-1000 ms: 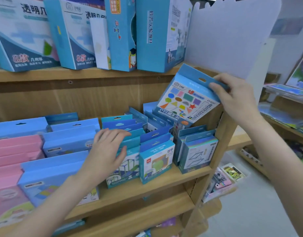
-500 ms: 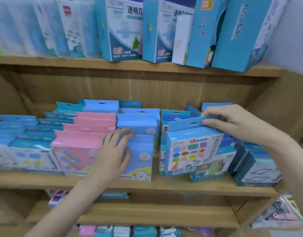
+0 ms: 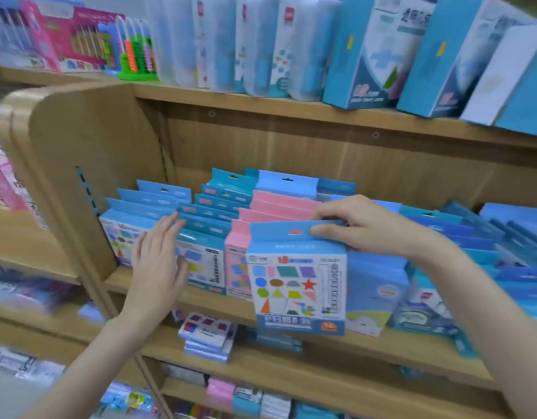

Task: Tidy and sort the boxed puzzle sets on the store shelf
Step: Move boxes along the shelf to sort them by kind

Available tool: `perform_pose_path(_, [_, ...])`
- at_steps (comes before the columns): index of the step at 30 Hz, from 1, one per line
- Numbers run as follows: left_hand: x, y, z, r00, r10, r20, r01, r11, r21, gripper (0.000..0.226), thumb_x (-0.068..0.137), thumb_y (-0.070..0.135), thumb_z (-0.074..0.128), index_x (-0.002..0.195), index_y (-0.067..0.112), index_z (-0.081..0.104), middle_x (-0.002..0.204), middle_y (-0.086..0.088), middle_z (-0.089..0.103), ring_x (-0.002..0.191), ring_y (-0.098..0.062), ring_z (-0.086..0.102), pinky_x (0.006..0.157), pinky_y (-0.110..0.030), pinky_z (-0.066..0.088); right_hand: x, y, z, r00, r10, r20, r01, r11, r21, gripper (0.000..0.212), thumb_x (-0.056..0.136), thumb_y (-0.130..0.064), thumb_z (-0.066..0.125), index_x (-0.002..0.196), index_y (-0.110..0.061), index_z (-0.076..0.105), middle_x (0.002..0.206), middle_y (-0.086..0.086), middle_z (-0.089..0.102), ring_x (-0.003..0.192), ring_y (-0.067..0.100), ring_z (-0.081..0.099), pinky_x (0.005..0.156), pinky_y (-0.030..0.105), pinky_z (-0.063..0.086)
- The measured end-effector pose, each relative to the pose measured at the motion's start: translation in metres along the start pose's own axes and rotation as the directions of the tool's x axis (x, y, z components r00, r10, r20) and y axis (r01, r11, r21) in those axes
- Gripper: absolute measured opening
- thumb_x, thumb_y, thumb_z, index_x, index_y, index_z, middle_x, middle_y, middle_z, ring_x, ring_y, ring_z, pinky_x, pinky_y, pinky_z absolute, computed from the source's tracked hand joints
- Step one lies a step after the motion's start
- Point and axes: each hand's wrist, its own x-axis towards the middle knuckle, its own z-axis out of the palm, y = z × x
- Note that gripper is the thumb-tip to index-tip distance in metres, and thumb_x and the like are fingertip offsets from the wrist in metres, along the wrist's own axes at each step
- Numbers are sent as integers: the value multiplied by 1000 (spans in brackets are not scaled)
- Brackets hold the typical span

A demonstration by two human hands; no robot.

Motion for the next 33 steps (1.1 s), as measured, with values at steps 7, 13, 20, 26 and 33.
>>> perform_pose_path(7, [-6, -108, -42, 998, -39, 48, 47, 986, -162, 54, 79, -11, 52, 131, -1, 39, 138, -17, 37, 128, -28, 34, 106, -32, 26, 129, -65, 96, 994, -88, -61, 80, 990, -116, 18, 93, -26, 51, 89, -11, 62, 80, -5, 60, 72, 8, 48, 68, 25, 40])
perform_pose_path(13, [-17, -148, -60, 992, 91, 83, -77, 984, -160, 54, 81, 10, 51, 133, 4, 38, 138, -14, 34, 127, -23, 35, 107, -24, 24, 207, -104, 162, 978, -21, -209, -45, 951, -306, 24, 95, -25, 44, 103, -8, 60, 103, 8, 58, 93, 30, 57, 72, 41, 47])
perform_pose_path(20, [-16, -153, -48, 974, 215, 69, -205, 970, -129, 40, 82, 11, 41, 122, 6, 46, 131, -12, 39, 117, -30, 41, 101, -33, 30, 199, -105, 167, 941, 1, -340, -101, 955, -277, 26, 93, -33, 49, 109, -15, 57, 105, -1, 52, 94, 16, 54, 63, 30, 41])
perform_pose_path(26, [15, -126, -49, 974, 228, -15, -227, 960, -162, 33, 86, 17, 39, 117, 10, 45, 127, -7, 40, 116, -26, 41, 98, -34, 33, 146, -74, 108, 851, 132, -509, -219, 969, -114, 8, 88, -17, 57, 93, -14, 63, 86, -8, 56, 70, 3, 48, 69, 27, 40])
perform_pose_path(33, [62, -52, -19, 956, 292, -20, -289, 934, -211, 37, 82, 15, 39, 117, 10, 49, 128, -9, 44, 115, -25, 40, 96, -33, 29, 115, 15, 28, 821, 359, -444, -476, 860, -185, 24, 89, -14, 56, 111, -5, 60, 112, 12, 63, 103, 29, 55, 87, 30, 36])
